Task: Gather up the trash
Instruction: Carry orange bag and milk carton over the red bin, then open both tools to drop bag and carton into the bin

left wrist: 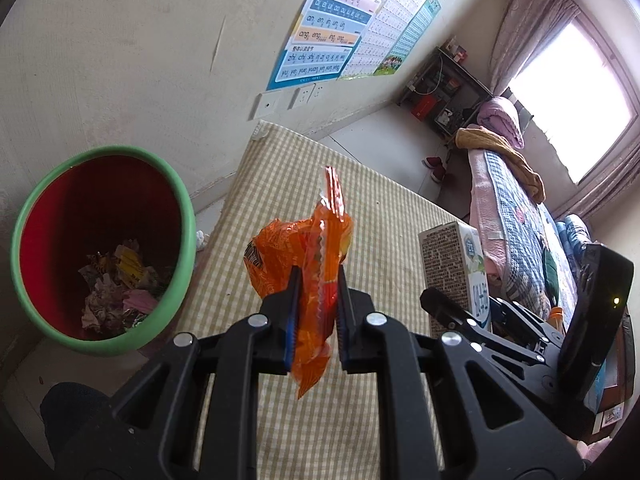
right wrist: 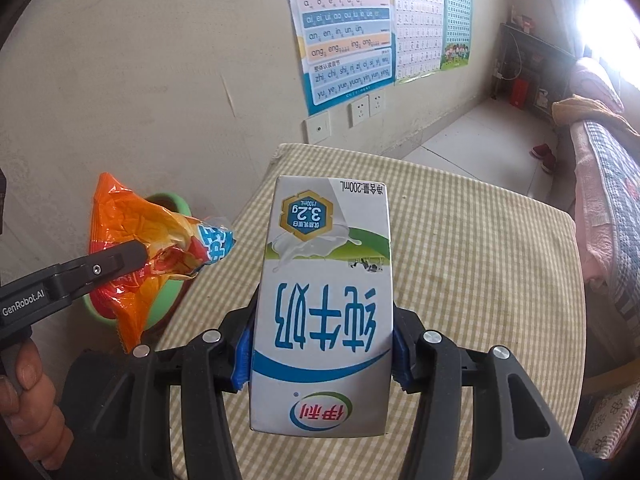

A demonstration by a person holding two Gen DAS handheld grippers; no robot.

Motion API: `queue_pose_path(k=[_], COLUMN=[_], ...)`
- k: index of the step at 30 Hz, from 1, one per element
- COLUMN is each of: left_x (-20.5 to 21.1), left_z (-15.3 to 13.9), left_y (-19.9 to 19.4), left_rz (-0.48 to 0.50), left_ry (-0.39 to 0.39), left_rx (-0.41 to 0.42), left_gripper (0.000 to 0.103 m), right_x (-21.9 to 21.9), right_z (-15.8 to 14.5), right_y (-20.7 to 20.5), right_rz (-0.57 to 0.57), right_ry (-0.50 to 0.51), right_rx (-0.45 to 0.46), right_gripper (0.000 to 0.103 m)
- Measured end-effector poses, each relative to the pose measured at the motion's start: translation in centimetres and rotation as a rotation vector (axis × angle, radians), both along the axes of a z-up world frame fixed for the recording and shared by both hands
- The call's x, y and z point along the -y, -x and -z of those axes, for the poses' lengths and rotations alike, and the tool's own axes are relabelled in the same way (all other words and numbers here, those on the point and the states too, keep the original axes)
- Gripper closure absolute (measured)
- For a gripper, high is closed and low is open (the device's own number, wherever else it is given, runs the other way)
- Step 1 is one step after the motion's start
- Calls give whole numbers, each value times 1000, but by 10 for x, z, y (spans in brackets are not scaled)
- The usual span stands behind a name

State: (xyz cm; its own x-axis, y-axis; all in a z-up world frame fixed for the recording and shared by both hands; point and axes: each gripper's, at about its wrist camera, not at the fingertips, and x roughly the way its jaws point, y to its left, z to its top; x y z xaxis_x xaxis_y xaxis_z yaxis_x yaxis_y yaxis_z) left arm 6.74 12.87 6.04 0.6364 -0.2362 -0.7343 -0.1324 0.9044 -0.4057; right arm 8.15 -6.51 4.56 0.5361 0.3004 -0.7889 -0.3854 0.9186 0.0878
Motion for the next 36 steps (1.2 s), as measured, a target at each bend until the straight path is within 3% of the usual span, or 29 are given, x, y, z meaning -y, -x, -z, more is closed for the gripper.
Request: queue_pose_path(k=[21,28,36], left_x=[-120,-168,-191], left_z=[-14,-9,8], left_y=[38,46,50], left_rz=[-243,-335,-367], left_ry=[-19,-15,4], left_rx=[22,19,-6], left_gripper=[88,88,88], right_x=[-136,-186,-230], right_z=[-20,-13,6], right_y=[5,2,-4], right_rz=[-246,-337,-396], right_ry=[-51,-72,-50], right_rx=[35,18,-8], right_gripper=[52,52,52])
